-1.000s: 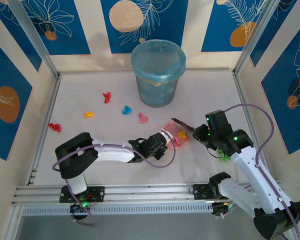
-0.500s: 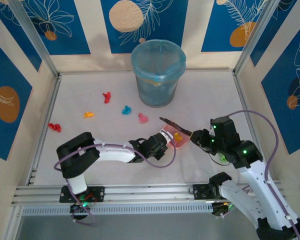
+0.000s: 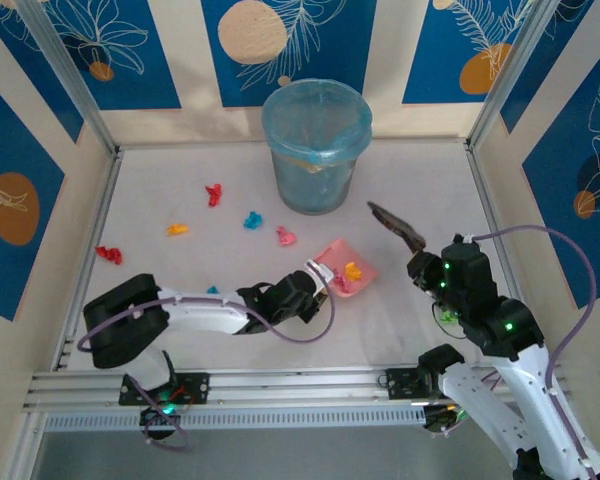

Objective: Sweep away the paper scraps from the table

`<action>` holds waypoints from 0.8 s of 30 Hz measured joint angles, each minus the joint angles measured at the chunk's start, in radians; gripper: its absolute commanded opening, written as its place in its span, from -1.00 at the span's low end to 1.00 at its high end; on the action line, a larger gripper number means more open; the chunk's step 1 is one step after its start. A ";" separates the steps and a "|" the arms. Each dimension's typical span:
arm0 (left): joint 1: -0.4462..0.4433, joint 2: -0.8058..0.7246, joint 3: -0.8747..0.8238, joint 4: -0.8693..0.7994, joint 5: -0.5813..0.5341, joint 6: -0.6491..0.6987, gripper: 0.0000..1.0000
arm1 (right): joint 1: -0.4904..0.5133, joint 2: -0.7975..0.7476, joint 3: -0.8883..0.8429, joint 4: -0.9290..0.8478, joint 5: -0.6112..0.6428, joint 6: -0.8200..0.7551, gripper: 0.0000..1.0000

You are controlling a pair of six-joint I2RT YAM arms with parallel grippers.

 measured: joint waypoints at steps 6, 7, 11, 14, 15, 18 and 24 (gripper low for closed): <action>-0.002 -0.180 -0.048 0.004 -0.005 -0.008 -1.00 | -0.003 0.007 -0.147 0.121 0.185 -0.002 -1.00; -0.002 -0.215 -0.058 -0.002 -0.010 -0.012 -1.00 | -0.004 0.007 -0.171 0.139 0.210 -0.002 -1.00; -0.002 -0.319 -0.064 -0.057 -0.031 -0.038 -1.00 | -0.008 0.007 -0.251 0.234 0.280 -0.017 -1.00; -0.002 -0.349 -0.021 -0.159 -0.038 -0.058 -1.00 | -0.008 0.007 -0.309 0.314 0.307 -0.043 -1.00; -0.002 -0.348 0.013 -0.207 -0.037 -0.067 -1.00 | -0.009 0.007 -0.327 0.335 0.312 -0.048 -1.00; -0.002 -0.346 0.116 -0.337 -0.037 -0.101 -1.00 | -0.009 0.008 -0.362 0.380 0.311 -0.059 -1.00; 0.002 -0.287 0.413 -0.623 -0.052 -0.161 -1.00 | -0.009 0.008 -0.388 0.433 0.311 -0.063 -1.00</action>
